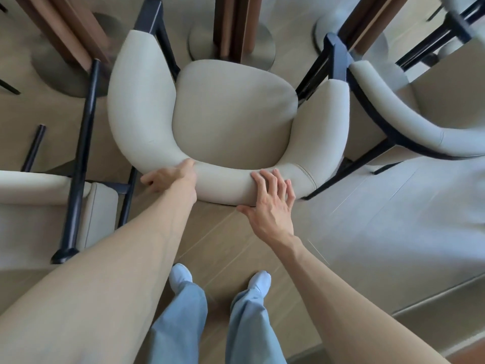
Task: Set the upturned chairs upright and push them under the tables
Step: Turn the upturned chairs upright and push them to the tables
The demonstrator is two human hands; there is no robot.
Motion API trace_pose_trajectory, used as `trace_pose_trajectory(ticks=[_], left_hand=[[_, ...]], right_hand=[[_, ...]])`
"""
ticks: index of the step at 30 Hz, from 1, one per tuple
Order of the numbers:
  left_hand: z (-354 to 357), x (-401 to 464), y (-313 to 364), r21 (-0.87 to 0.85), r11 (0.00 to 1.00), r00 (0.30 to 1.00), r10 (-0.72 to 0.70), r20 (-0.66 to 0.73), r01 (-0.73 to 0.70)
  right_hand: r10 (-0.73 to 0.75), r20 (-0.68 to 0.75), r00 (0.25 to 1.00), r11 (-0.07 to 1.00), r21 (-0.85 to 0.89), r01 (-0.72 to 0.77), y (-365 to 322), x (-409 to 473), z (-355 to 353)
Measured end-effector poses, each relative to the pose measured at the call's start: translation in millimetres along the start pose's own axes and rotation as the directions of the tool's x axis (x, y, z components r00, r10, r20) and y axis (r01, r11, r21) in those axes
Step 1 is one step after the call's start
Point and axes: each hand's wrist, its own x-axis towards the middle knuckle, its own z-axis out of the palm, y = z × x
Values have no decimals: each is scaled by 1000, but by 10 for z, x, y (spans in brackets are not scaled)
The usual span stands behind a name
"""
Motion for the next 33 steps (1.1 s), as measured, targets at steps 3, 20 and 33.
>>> trace_pose_trajectory(ticks=[3, 20, 33], left_hand=[[-9, 15, -27, -44, 999, 1000, 9, 2, -9], [6, -124, -337, -153, 987, 998, -52, -24, 47], [-1006, -272, -554, 68, 921, 900, 357, 250, -384]], right_hand=[[-30, -27, 999, 1000, 8, 30, 26, -24, 71], [-186, 38, 982, 983, -5, 186, 433, 77, -119], [-55, 279, 959, 932, 359, -52, -251, 101, -742]])
